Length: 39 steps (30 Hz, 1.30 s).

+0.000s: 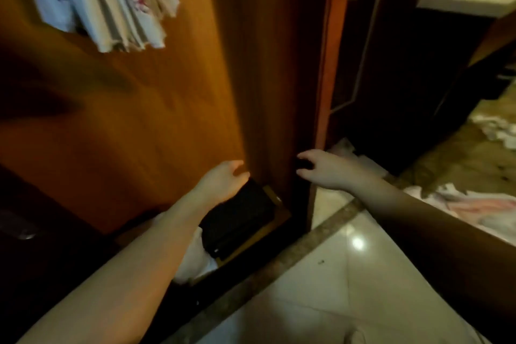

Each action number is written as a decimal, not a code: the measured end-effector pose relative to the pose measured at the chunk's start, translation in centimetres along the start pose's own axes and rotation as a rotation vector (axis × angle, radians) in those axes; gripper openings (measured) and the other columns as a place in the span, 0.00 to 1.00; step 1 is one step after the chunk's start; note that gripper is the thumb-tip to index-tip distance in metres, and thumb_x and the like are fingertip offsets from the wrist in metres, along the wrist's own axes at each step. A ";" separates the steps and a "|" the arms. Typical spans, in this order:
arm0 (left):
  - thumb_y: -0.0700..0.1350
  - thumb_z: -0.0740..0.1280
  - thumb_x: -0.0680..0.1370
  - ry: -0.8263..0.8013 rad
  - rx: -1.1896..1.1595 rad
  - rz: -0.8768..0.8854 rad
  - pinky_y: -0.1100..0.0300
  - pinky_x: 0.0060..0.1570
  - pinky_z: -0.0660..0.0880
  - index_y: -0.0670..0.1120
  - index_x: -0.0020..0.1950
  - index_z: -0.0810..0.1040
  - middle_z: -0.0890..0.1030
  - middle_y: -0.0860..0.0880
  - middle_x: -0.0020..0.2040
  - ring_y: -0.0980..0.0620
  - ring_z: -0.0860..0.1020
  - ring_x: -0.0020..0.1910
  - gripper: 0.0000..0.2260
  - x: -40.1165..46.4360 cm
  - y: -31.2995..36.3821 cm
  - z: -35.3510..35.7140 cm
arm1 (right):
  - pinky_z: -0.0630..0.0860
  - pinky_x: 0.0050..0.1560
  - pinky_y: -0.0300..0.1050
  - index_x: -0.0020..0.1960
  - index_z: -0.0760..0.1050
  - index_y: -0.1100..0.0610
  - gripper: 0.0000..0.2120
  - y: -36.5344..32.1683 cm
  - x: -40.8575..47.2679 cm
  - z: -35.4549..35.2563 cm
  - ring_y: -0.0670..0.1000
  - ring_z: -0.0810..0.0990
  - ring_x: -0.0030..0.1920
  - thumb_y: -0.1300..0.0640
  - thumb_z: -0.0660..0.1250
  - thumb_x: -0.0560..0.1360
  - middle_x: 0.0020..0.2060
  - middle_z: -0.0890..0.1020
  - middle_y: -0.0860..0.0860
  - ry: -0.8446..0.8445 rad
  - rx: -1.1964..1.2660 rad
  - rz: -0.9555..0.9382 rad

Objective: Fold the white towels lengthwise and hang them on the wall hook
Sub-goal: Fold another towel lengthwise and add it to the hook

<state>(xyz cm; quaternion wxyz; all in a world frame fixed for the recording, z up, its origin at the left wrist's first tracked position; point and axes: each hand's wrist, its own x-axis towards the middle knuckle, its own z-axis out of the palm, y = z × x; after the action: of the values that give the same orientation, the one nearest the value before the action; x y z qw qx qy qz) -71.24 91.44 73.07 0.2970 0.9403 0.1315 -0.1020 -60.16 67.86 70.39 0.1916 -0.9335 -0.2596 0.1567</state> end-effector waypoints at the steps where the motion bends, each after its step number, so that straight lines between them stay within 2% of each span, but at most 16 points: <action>1: 0.53 0.60 0.84 -0.020 0.009 0.015 0.59 0.64 0.70 0.50 0.79 0.62 0.65 0.49 0.78 0.53 0.69 0.70 0.24 0.4 1.0 2.2 | 0.64 0.73 0.45 0.76 0.66 0.52 0.28 2.6 -1.2 0.8 0.51 0.68 0.73 0.42 0.64 0.79 0.74 0.69 0.50 -0.007 -0.006 0.023; 6: 0.55 0.62 0.82 -0.163 0.075 0.039 0.52 0.71 0.67 0.50 0.78 0.64 0.66 0.50 0.77 0.51 0.68 0.73 0.25 3.8 7.4 13.2 | 0.61 0.72 0.44 0.76 0.65 0.54 0.29 15.1 -7.4 3.4 0.53 0.66 0.74 0.43 0.64 0.79 0.76 0.67 0.53 -0.059 -0.017 0.190; 9: 0.57 0.64 0.81 -0.261 0.105 0.047 0.55 0.68 0.68 0.52 0.77 0.65 0.66 0.52 0.76 0.52 0.69 0.72 0.25 6.2 12.2 18.2 | 0.63 0.67 0.41 0.74 0.69 0.55 0.27 21.6 -10.4 3.5 0.53 0.71 0.70 0.46 0.67 0.78 0.73 0.71 0.52 -0.021 0.030 0.219; 12: 0.56 0.64 0.80 -0.321 0.153 0.094 0.57 0.66 0.66 0.52 0.77 0.66 0.67 0.52 0.76 0.52 0.69 0.71 0.26 8.8 17.9 23.5 | 0.63 0.71 0.46 0.76 0.66 0.50 0.29 29.1 -13.6 3.2 0.50 0.65 0.75 0.40 0.64 0.78 0.76 0.66 0.47 -0.039 0.032 0.332; 15: 0.54 0.64 0.81 -0.366 0.215 0.177 0.59 0.64 0.67 0.48 0.77 0.66 0.67 0.49 0.76 0.50 0.70 0.70 0.25 10.7 23.0 27.9 | 0.63 0.73 0.50 0.77 0.64 0.49 0.31 35.2 -16.3 3.0 0.50 0.63 0.76 0.38 0.61 0.78 0.77 0.64 0.46 -0.085 0.062 0.422; 18: 0.51 0.64 0.82 -0.436 0.251 0.237 0.61 0.57 0.67 0.46 0.74 0.70 0.72 0.47 0.72 0.48 0.72 0.67 0.22 12.1 27.4 31.7 | 0.63 0.73 0.48 0.77 0.65 0.50 0.30 39.8 -18.5 2.7 0.51 0.64 0.75 0.39 0.61 0.79 0.76 0.65 0.48 -0.088 0.085 0.474; 21: 0.55 0.65 0.78 -0.495 0.301 0.262 0.56 0.66 0.69 0.48 0.75 0.69 0.71 0.46 0.73 0.47 0.71 0.70 0.26 13.8 30.7 35.4 | 0.60 0.74 0.48 0.77 0.64 0.51 0.29 43.9 -20.2 2.8 0.51 0.62 0.76 0.40 0.60 0.80 0.77 0.64 0.48 -0.112 0.108 0.550; 23: 0.56 0.65 0.78 -0.537 0.320 0.253 0.53 0.68 0.69 0.50 0.75 0.68 0.70 0.47 0.75 0.47 0.71 0.71 0.27 15.5 32.6 38.0 | 0.61 0.73 0.48 0.76 0.65 0.51 0.28 46.7 -21.1 3.0 0.51 0.63 0.75 0.40 0.60 0.80 0.77 0.65 0.48 -0.123 0.128 0.620; 27: 0.53 0.64 0.81 -0.589 0.384 0.281 0.55 0.69 0.66 0.49 0.76 0.69 0.69 0.48 0.76 0.46 0.69 0.72 0.24 18.5 36.4 42.3 | 0.66 0.69 0.50 0.73 0.68 0.51 0.25 51.3 -22.2 3.9 0.54 0.70 0.70 0.43 0.61 0.80 0.72 0.71 0.50 -0.142 0.226 0.769; 34: 0.50 0.62 0.83 -0.778 0.478 0.342 0.53 0.70 0.66 0.45 0.77 0.66 0.67 0.44 0.77 0.44 0.67 0.74 0.23 27.6 42.5 50.6 | 0.71 0.62 0.48 0.70 0.72 0.51 0.21 61.0 -21.5 5.0 0.55 0.73 0.67 0.47 0.60 0.79 0.69 0.74 0.52 -0.224 0.393 0.999; 39: 0.51 0.60 0.83 -0.934 0.573 0.354 0.53 0.65 0.70 0.45 0.76 0.68 0.70 0.42 0.74 0.43 0.72 0.69 0.22 36.5 46.4 57.6 | 0.75 0.58 0.48 0.66 0.75 0.54 0.19 69.3 -18.9 6.3 0.57 0.78 0.60 0.49 0.60 0.79 0.64 0.78 0.56 -0.243 0.530 1.204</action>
<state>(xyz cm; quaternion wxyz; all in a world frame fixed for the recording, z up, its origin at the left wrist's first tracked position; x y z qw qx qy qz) -29.03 27.91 41.67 0.0697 0.8461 -0.2057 -0.4868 -48.64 4.45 38.11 0.2628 -0.8126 0.3342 0.3986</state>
